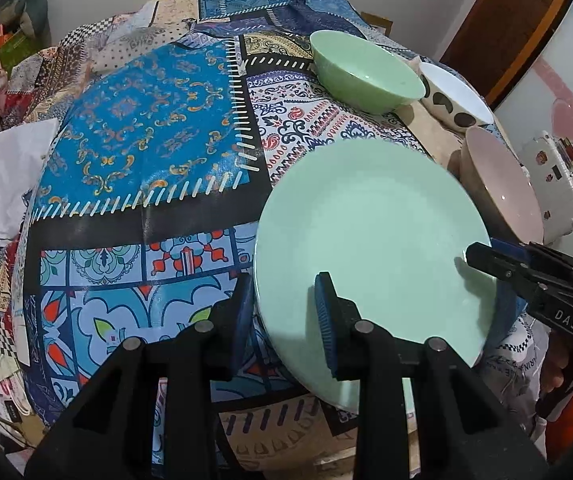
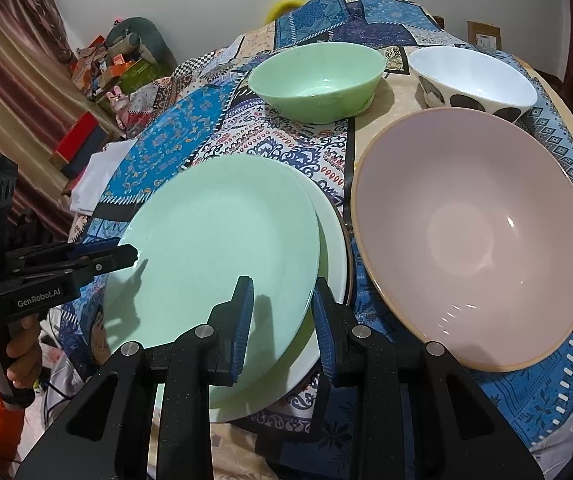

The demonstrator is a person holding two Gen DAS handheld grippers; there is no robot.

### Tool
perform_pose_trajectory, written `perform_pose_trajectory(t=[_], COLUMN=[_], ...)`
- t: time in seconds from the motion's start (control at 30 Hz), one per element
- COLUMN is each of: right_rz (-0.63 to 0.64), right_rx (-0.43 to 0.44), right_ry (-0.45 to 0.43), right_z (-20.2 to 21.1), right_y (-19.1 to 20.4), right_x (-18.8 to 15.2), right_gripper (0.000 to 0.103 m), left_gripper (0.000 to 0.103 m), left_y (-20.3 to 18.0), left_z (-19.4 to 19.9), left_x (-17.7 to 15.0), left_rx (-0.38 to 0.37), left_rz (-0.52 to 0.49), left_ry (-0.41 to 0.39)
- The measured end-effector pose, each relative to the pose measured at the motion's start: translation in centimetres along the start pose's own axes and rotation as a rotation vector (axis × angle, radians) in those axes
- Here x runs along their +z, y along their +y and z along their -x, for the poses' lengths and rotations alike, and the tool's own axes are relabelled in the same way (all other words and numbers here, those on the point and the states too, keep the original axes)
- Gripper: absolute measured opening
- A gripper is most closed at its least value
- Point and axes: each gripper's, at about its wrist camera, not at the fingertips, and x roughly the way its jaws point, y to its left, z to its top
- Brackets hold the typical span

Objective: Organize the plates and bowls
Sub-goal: 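Carry the mint green plate over the white plate stack beside the pink bowl, then lower the mint green plate onto the white plate and open both tools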

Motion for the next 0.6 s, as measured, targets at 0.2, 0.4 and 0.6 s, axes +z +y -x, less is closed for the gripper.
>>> perform_pose_trajectory(t=[0.2,0.4,0.6], right_rz=[0.010,0.047,0.051], right_rx=[-0.031,-0.064,-0.084], right_ry=[-0.035,-0.103,-0.172], right_z=[1.1,3.6,6.4], right_y=[-0.3,0.0,-0.6], right_x=[0.1,0.4,0.9], right_gripper=[0.027,0.027,0.030], left_gripper=[0.030,0.030,0.036], left_y=[-0.2,-0.8,-2.8], left_z=[0.5,2.3,4.9], left_x=[0.1,0.4,1.1], left_rx=[0.008,0.037,0.038], left_rz=[-0.002,-0.024,-0.067], left_ry=[-0.011,-0.059,-0.128])
